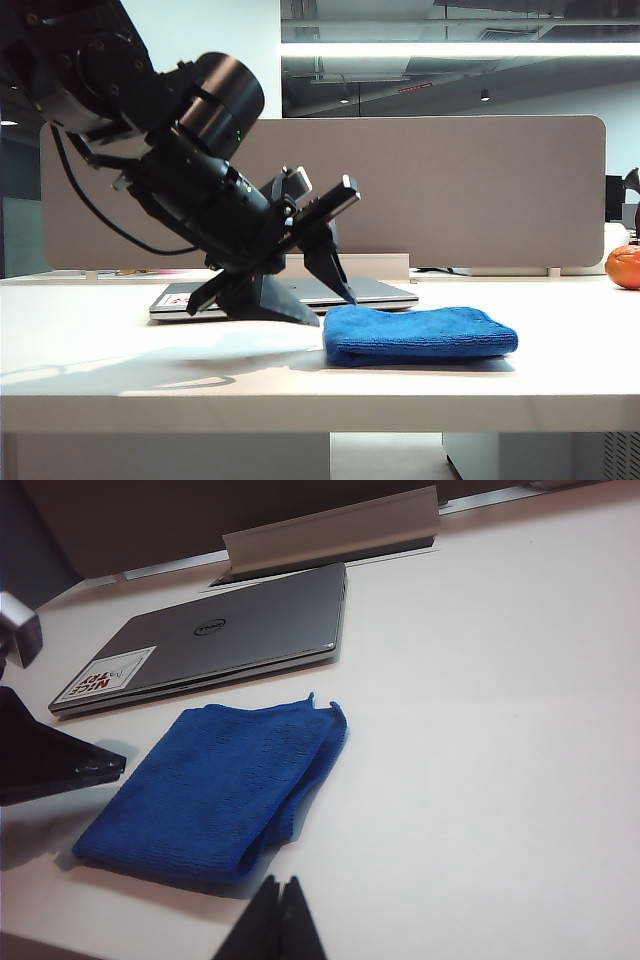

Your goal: Pick up the blue rag and put it over the laptop.

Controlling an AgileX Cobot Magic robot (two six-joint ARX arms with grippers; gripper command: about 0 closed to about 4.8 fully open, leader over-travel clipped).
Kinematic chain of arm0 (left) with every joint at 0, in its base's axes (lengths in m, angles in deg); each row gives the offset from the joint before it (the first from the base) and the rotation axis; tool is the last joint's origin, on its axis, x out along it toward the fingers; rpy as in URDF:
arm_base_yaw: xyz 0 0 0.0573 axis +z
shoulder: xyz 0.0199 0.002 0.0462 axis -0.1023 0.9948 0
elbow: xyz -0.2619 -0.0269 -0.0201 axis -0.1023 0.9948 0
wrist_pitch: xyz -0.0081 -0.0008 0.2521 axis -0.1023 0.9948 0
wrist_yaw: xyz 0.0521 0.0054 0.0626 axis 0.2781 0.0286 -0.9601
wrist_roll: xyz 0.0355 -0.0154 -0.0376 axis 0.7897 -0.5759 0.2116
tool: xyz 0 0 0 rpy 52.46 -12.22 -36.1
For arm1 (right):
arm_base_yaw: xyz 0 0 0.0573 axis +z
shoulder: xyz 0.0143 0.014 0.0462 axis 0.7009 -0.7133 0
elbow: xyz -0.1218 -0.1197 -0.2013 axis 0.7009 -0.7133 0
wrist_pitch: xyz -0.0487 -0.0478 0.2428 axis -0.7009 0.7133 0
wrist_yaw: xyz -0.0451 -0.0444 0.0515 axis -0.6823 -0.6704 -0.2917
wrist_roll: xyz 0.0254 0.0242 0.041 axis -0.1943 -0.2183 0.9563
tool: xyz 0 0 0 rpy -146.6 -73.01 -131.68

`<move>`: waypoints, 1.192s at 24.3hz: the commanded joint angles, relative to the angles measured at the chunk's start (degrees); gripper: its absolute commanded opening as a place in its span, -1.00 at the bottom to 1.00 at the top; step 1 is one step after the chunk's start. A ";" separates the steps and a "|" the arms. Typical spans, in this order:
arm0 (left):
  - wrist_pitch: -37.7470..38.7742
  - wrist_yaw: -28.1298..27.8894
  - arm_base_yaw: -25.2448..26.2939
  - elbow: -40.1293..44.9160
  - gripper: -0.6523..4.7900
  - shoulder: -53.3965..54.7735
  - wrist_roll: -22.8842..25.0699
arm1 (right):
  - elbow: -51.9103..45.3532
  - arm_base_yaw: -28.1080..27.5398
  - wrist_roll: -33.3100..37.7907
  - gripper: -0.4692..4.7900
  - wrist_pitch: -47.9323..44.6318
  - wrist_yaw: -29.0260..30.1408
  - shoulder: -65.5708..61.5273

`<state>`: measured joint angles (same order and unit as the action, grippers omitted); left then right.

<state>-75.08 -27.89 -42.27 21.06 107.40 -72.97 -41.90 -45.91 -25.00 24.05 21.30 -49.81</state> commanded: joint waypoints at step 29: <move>-5.11 -3.21 -3.50 -0.20 -0.61 3.65 3.04 | -0.17 0.00 0.09 -0.82 -0.50 0.35 0.13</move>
<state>-77.97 -31.01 -45.75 20.95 111.18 -72.31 -41.90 -45.91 -25.00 24.05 21.32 -49.81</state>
